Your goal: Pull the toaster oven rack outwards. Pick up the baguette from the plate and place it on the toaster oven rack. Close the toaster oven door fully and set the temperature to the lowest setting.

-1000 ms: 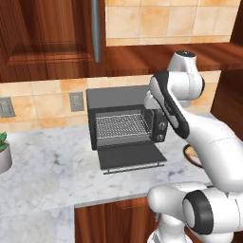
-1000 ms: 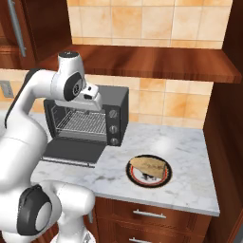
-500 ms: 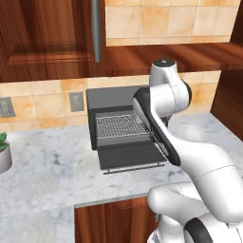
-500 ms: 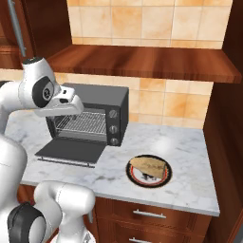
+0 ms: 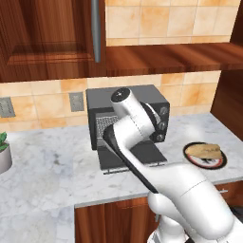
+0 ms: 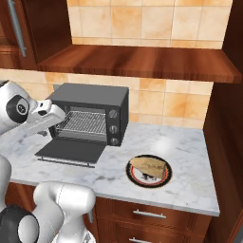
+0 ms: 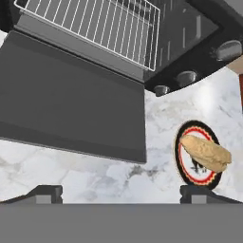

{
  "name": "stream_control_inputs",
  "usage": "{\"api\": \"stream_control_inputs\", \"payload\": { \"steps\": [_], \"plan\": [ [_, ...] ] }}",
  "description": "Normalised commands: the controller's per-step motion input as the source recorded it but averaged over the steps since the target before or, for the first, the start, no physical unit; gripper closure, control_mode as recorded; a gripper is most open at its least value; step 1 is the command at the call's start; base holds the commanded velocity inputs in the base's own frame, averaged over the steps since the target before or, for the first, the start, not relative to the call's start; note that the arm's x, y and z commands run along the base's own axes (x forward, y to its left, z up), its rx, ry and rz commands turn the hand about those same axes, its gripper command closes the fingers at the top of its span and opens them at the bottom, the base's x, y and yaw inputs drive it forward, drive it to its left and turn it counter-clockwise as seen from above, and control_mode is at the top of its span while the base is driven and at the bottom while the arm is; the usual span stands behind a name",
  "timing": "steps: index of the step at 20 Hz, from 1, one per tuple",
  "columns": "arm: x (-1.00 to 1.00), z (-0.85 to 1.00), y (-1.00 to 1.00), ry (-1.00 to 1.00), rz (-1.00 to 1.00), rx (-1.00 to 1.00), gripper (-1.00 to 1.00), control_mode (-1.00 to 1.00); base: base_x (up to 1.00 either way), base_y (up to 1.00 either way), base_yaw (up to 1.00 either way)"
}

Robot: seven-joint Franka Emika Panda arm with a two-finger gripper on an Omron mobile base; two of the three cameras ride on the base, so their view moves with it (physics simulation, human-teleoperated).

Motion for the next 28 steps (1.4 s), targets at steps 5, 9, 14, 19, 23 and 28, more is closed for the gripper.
{"api": "stream_control_inputs", "payload": {
  "steps": [5, 9, 14, 19, 23, 28],
  "plan": [
    [0.51, -0.34, 0.25, 0.0, 0.04, -0.21, -1.0, -1.0, 0.0, 0.0, 0.0],
    [0.7, -0.24, 0.04, 0.0, 0.0, -0.11, -1.0, -1.0, 0.0, 0.0, 0.0],
    [0.39, -0.31, 0.0, -0.05, 0.0, 0.0, -1.0, -1.0, 0.0, 0.0, 0.0],
    [0.47, -0.11, 0.01, -0.13, 0.0, 0.05, -1.0, -1.0, 0.0, 0.0, 0.0],
    [0.41, -0.17, 0.05, -0.09, 0.0, 0.09, -1.0, -1.0, 0.0, 0.0, 0.0],
    [0.31, -0.33, 0.15, -0.01, 0.0, 0.1, -1.0, -1.0, 0.0, 0.0, 0.0]
  ]
}}
